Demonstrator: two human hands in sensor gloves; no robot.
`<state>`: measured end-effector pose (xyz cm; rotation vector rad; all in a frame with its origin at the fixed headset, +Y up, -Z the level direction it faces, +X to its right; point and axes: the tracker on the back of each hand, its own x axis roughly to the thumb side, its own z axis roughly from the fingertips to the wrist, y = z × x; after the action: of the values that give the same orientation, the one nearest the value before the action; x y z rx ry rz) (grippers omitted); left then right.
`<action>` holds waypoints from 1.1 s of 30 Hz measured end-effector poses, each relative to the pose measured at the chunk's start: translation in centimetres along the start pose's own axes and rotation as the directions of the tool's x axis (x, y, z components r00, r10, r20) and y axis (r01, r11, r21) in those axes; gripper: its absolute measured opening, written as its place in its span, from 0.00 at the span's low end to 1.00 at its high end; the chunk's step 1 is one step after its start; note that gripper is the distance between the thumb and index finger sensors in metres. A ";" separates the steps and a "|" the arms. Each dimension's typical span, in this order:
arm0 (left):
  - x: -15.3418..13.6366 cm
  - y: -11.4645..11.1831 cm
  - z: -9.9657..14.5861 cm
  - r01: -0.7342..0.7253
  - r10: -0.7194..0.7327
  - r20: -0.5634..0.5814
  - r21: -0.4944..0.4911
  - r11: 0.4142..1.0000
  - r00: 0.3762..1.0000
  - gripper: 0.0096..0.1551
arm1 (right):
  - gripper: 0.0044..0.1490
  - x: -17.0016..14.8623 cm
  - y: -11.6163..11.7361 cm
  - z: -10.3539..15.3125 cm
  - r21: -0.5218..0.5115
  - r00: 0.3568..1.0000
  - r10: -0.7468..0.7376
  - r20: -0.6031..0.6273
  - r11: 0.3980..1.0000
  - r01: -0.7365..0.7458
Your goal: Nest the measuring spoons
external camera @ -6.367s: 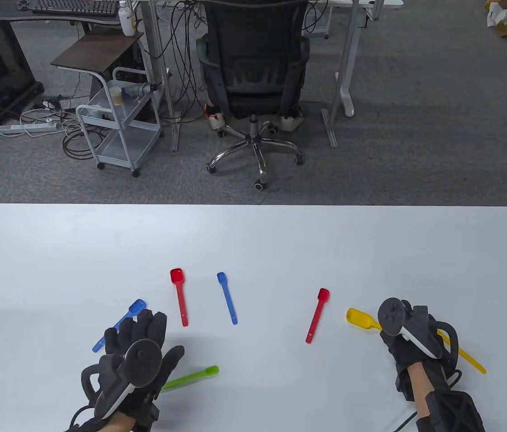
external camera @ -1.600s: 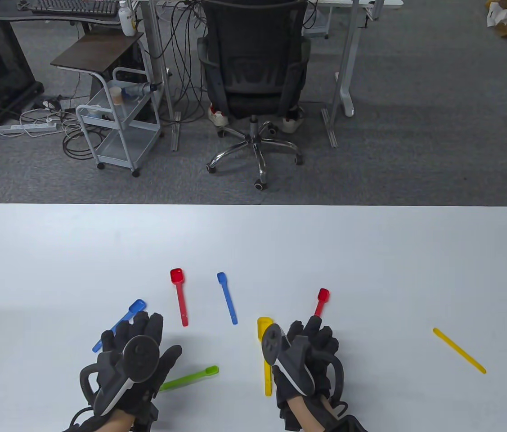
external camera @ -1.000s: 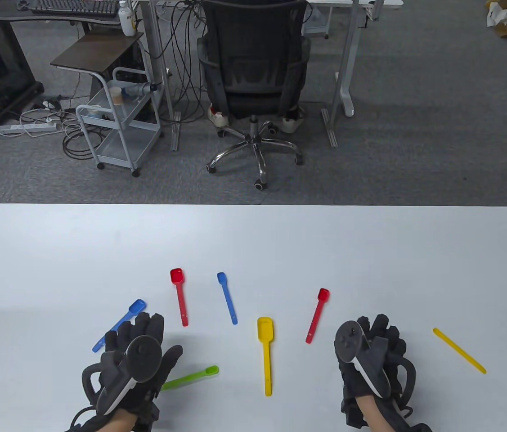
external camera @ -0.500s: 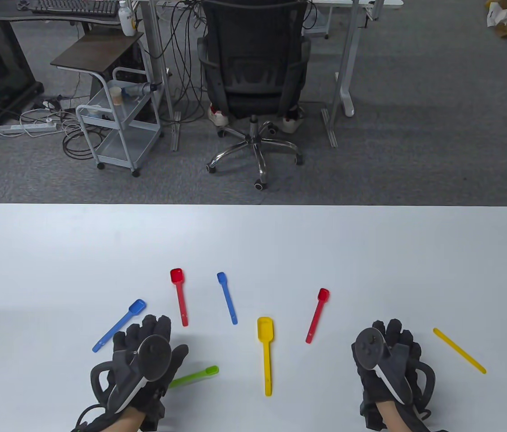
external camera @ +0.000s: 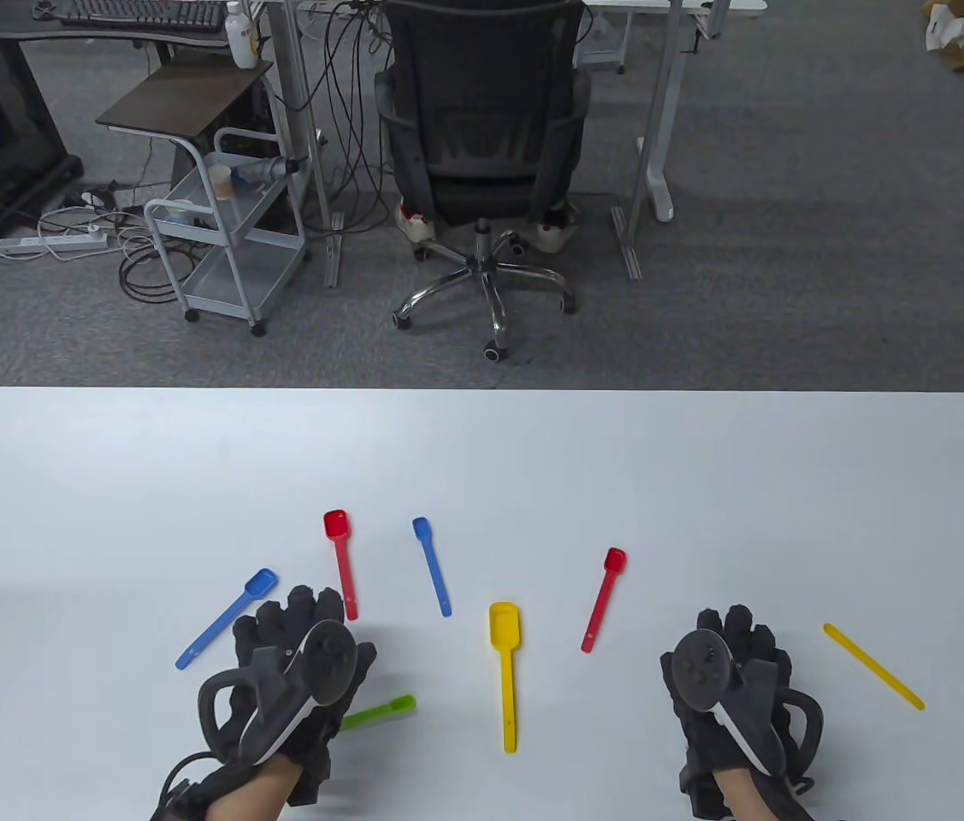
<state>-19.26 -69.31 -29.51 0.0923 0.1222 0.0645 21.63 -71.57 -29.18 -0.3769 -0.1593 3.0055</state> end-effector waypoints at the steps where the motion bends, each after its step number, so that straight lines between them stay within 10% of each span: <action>1: 0.2 0.0 -0.3 0.002 -0.002 -0.007 -0.006 1.000 1.000 0.46 | 0.45 -0.1 -0.1 0.0 -0.002 1.000 -0.008 -0.002 1.000 0.008; 33: 2.6 -3.9 -10.6 0.097 -0.158 -0.339 -0.190 0.977 0.927 0.44 | 0.44 -0.7 -0.6 -0.1 0.041 0.995 -0.103 -0.002 0.994 0.103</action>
<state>-17.74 -72.05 -40.68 -0.1006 0.4818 -0.0403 22.34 -71.03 -29.00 -0.3539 -0.1137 2.9018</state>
